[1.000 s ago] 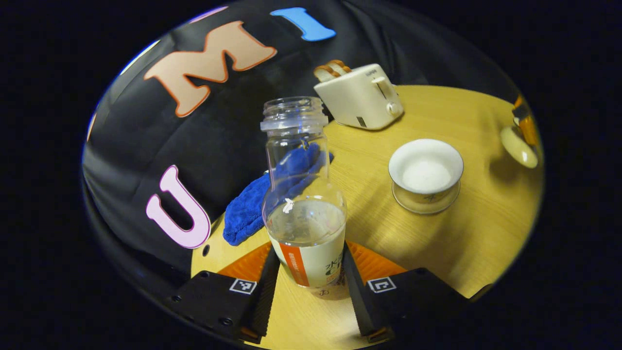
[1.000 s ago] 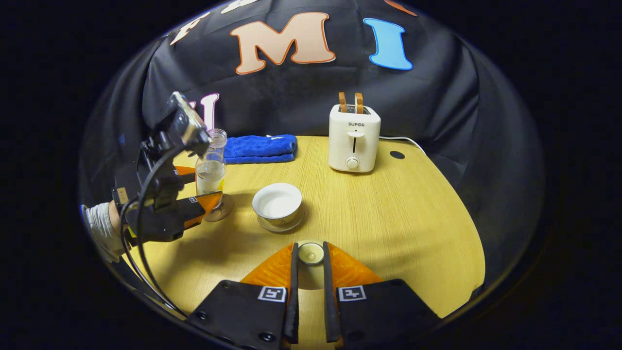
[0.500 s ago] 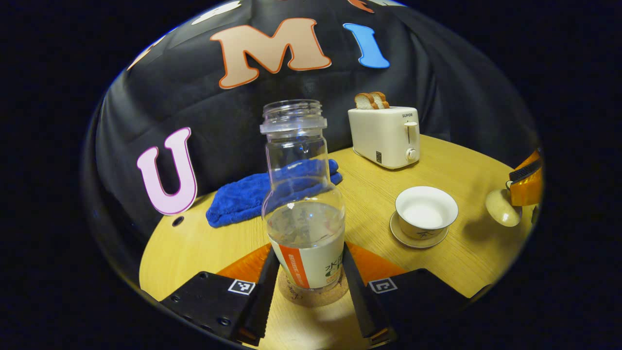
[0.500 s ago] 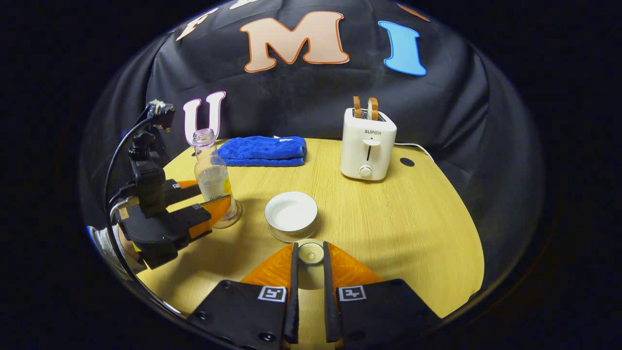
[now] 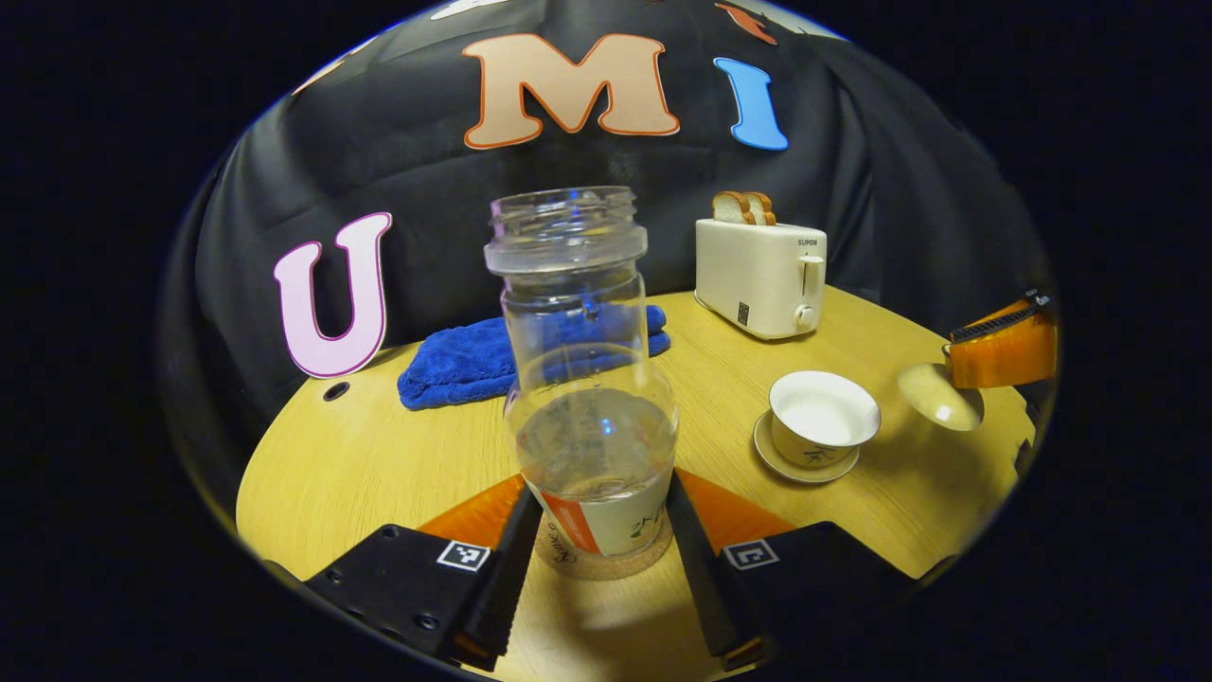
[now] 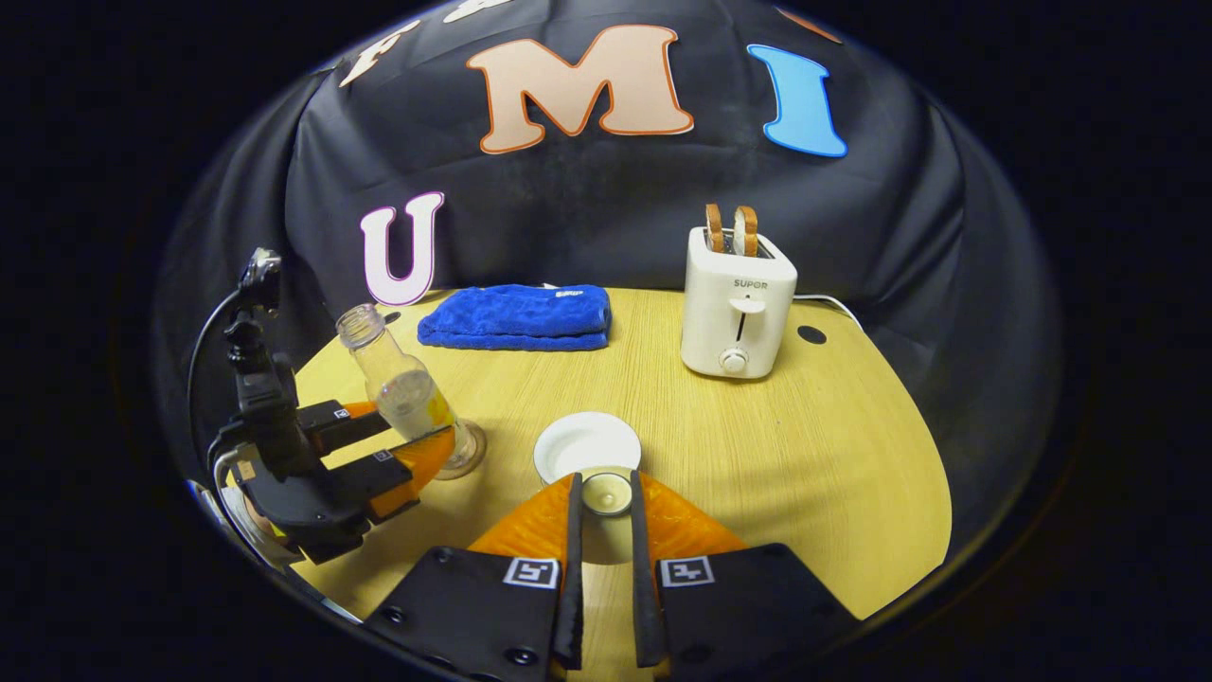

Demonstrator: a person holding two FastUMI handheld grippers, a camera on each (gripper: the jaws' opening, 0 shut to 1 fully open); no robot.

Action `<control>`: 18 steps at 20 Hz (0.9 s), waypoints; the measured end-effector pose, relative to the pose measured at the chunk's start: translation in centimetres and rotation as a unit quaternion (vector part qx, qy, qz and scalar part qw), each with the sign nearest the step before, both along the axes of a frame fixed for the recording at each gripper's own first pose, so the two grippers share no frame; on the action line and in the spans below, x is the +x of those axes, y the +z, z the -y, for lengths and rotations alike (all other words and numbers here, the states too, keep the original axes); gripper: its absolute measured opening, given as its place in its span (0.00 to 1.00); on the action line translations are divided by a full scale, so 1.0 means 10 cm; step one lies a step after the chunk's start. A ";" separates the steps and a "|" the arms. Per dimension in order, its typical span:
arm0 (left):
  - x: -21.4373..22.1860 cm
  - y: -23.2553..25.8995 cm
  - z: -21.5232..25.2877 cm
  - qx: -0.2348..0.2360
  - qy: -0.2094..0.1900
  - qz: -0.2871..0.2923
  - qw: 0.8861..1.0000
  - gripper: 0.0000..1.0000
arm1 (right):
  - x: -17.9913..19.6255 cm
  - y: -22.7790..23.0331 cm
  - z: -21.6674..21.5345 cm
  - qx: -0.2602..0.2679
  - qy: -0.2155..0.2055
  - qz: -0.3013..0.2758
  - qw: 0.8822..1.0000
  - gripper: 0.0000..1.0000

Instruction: Open the teacup lid with one hand, grasp the water bottle and pour water into the teacup with the other hand; after pouring, place the water bottle on the coaster and then close the teacup lid.

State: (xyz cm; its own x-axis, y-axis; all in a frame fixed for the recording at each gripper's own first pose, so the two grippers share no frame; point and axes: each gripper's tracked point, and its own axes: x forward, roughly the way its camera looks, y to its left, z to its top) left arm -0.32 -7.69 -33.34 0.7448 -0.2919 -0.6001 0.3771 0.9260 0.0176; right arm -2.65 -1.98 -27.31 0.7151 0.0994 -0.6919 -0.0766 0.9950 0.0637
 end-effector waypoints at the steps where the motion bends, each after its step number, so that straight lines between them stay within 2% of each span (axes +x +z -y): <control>1: -0.02 0.00 0.00 -0.001 0.000 -0.002 1.000 0.74 | 0.01 0.00 -0.02 0.001 0.001 0.003 1.000 0.25; 3: -0.06 0.00 0.00 -0.004 -0.001 -0.006 1.000 0.75 | 0.07 -0.02 -0.05 0.002 0.006 0.006 1.000 0.25; 4: -0.09 0.02 -0.01 -0.002 -0.001 -0.008 1.000 0.76 | 0.11 -0.03 -0.04 0.000 0.007 0.008 1.000 0.22; 6: -0.12 0.12 -0.03 -0.001 -0.001 0.000 1.000 0.79 | 0.17 -0.09 -0.04 0.001 0.007 0.007 1.000 0.24; 7: -0.15 0.17 -0.05 -0.001 -0.001 0.006 1.000 0.85 | 0.21 -0.11 -0.04 0.004 0.005 0.008 1.000 0.24; 10: -0.22 0.32 -0.08 0.003 0.004 0.014 1.000 0.90 | 0.36 -0.15 -0.07 0.015 0.004 0.015 1.000 0.24; 11: -0.28 0.36 -0.07 0.002 0.006 0.016 1.000 0.92 | 0.41 -0.18 -0.08 0.014 0.005 0.018 1.000 0.27; 12: -0.27 0.42 -0.10 0.000 0.009 0.019 1.000 0.93 | 0.44 -0.21 -0.09 0.012 0.008 0.019 1.000 0.24; 17: -0.44 0.70 -0.24 -0.009 0.035 0.028 0.999 0.92 | 0.57 -0.35 -0.23 0.005 0.024 0.027 0.999 0.24; 18: -0.44 0.76 -0.25 -0.012 0.041 0.031 0.999 0.92 | 0.60 -0.37 -0.25 0.002 0.026 0.029 0.999 0.22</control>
State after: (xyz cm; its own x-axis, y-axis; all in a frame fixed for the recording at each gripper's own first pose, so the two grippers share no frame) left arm -4.76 -5.14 -25.74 0.8018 -0.2430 -0.5460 0.2992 0.9541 0.0148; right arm 3.36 0.48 -30.98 0.7482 0.1407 -0.6483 -0.1327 0.9892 0.0615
